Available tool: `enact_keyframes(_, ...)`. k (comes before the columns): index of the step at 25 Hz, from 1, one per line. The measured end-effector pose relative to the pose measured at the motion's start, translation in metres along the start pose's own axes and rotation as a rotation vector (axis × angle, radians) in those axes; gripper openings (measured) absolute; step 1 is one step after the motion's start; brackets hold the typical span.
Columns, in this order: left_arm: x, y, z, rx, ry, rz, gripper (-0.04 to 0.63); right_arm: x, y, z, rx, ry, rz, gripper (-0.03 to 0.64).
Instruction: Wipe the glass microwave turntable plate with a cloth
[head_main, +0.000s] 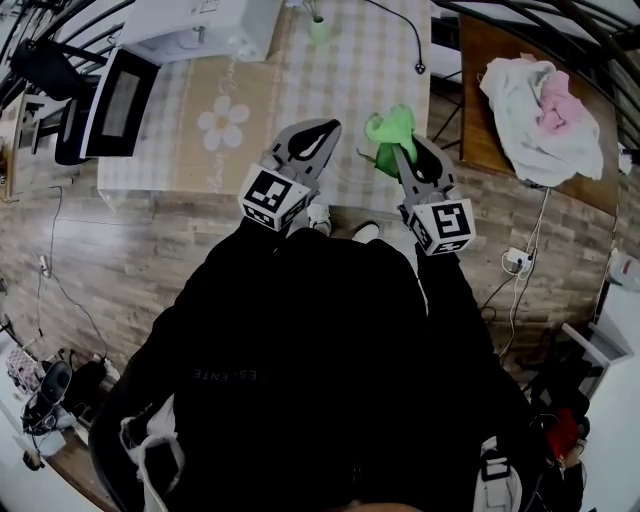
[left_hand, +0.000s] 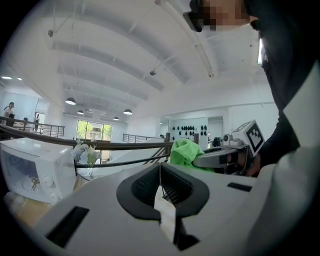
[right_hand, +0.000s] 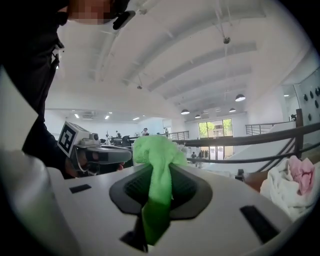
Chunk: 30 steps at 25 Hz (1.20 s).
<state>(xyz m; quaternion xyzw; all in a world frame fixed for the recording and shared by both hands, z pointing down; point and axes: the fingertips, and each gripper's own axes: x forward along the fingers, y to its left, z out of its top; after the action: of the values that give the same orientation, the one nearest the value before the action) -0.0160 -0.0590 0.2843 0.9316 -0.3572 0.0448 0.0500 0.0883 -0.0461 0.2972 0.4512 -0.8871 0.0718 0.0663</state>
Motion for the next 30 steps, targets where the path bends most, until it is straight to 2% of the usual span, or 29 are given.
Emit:
enact_keyframes(5, 0.003, -0.008, 0.033, 0.055, -0.058, -0.047, 0.021, 0.000, 0.005, 0.034, -0.028, -0.065, 0.001, 0.087)
enact_keyframes(11, 0.006, -0.009, 0.052, 0.064, -0.100, -0.054, 0.021, 0.003, 0.002, 0.053, -0.057, -0.101, 0.008, 0.087)
enact_keyframes(30, 0.014, -0.016, 0.061, 0.085, -0.101, -0.072, 0.021, 0.000, -0.006, 0.072, -0.072, -0.122, 0.001, 0.087)
